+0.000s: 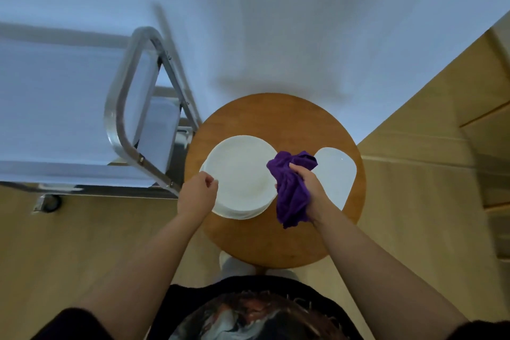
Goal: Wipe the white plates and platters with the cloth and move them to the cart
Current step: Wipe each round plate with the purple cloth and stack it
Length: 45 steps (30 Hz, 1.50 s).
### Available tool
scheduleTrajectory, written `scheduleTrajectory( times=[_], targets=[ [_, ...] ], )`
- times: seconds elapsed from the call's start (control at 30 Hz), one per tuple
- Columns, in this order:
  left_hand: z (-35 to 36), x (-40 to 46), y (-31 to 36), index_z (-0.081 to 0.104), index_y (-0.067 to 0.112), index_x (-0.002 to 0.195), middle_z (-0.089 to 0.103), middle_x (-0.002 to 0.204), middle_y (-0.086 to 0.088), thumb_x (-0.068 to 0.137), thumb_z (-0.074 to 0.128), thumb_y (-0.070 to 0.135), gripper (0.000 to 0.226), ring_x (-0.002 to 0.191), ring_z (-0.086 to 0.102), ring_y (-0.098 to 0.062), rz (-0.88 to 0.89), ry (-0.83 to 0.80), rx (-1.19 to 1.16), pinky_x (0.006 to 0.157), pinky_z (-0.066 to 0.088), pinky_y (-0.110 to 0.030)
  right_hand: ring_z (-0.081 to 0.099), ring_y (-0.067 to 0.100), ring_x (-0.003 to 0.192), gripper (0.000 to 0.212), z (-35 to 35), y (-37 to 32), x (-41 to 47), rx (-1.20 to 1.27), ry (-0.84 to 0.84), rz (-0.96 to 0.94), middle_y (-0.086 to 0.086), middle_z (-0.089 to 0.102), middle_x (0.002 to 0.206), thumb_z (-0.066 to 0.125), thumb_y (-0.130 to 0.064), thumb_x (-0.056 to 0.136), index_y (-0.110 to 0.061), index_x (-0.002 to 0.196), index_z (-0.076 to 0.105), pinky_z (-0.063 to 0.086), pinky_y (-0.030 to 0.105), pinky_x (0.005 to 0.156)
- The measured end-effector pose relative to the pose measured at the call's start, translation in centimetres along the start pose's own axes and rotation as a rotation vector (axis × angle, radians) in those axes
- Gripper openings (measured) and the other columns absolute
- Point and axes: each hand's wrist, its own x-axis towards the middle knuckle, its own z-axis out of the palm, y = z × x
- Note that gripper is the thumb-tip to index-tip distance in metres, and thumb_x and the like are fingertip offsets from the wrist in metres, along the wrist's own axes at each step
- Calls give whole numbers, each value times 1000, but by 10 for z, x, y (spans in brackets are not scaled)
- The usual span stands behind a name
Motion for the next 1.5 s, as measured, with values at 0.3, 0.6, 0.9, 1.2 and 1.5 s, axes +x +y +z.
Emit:
scheduleTrajectory(
  times=[0.3, 0.6, 0.9, 1.2, 1.5],
  targets=[
    [12, 48, -22, 56, 9, 108, 63, 97, -6, 91, 58, 38, 34, 83, 60, -21, -107, -78, 32, 71, 51, -32, 63, 19, 65, 16, 12, 13, 34, -20, 70, -27, 4, 69, 67, 65, -26, 85, -13, 94, 62, 50, 31, 63],
    [34, 56, -26, 43, 10, 124, 59, 116, -11, 93, 56, 27, 38, 104, 60, -33, -256, -89, -46, 80, 53, -44, 60, 17, 66, 16, 19, 13, 49, -61, 31, -43, 3, 63, 72, 64, -25, 86, -13, 97, 61, 48, 30, 67],
    [34, 59, -17, 41, 8, 121, 54, 117, -12, 97, 49, 17, 27, 105, 58, -31, -265, -36, -75, 78, 51, -40, 61, 17, 69, 24, 20, 2, 47, -37, 37, -33, 4, 65, 79, 64, -26, 86, -14, 106, 60, 49, 29, 66],
    [37, 47, -10, 48, 8, 123, 57, 111, -10, 101, 37, 20, 27, 104, 59, -28, -287, 28, -278, 82, 52, -39, 64, 15, 70, 17, -4, -2, 37, 70, 122, -66, 0, 69, 77, 62, -27, 88, -19, 102, 59, 51, 26, 65],
    [40, 44, 3, 42, 26, 112, 54, 100, 2, 97, 37, 49, 29, 88, 52, -16, -579, 1, -869, 76, 48, -37, 60, 18, 78, 19, -16, -2, 30, 77, 201, -70, 2, 64, 86, 63, -30, 87, -20, 102, 58, 47, 30, 72]
  ],
)
